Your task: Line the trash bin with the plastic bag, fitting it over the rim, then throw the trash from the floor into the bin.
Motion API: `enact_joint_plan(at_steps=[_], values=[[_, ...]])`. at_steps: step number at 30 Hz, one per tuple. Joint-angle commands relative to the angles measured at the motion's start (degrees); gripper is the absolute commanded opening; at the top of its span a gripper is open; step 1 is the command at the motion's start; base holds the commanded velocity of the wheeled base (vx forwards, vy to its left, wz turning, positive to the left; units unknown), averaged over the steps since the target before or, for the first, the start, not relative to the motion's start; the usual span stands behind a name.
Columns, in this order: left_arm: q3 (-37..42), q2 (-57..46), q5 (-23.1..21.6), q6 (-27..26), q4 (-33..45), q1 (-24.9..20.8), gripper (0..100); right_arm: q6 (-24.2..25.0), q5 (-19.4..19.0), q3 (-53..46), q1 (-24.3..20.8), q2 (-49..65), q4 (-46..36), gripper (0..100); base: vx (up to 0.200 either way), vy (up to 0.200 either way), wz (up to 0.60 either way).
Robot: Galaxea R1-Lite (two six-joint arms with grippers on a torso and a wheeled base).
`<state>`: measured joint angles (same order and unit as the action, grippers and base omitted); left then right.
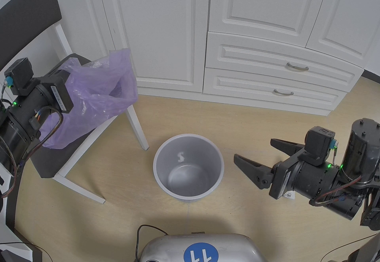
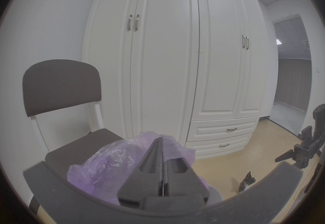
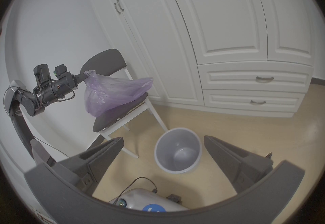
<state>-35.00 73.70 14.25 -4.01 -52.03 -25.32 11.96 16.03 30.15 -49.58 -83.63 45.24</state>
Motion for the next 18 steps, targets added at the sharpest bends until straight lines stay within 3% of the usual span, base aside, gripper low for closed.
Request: enact_joint_plan(at_steps=[1, 7, 14, 18], values=[[0.81, 0.56, -0.36, -0.03, -0.09, -1.57, 0, 1.49, -0.12, 0.53, -1.49, -2.94, 0.46, 100, 0.000, 0.000, 0.00], [1.78, 0.12, -0.19, -1.26, -0.09, -4.39, 0, 2.89, -0.83, 0.44, -1.92, -6.20, 6.00, 100, 0.000, 0.000, 0.00], [2.74, -1.46, -0.36, -2.23, -0.18, -5.00, 0, 3.69, -2.50, 1.23, -1.57, -9.71, 6.44, 100, 0.000, 0.000, 0.00], [3.01, -2.43, -0.28, -2.23, -0.18, -6.76, 0, 9.31, -3.11, 2.72, -1.31, -11.47, 8.37, 100, 0.000, 0.000, 0.00]])
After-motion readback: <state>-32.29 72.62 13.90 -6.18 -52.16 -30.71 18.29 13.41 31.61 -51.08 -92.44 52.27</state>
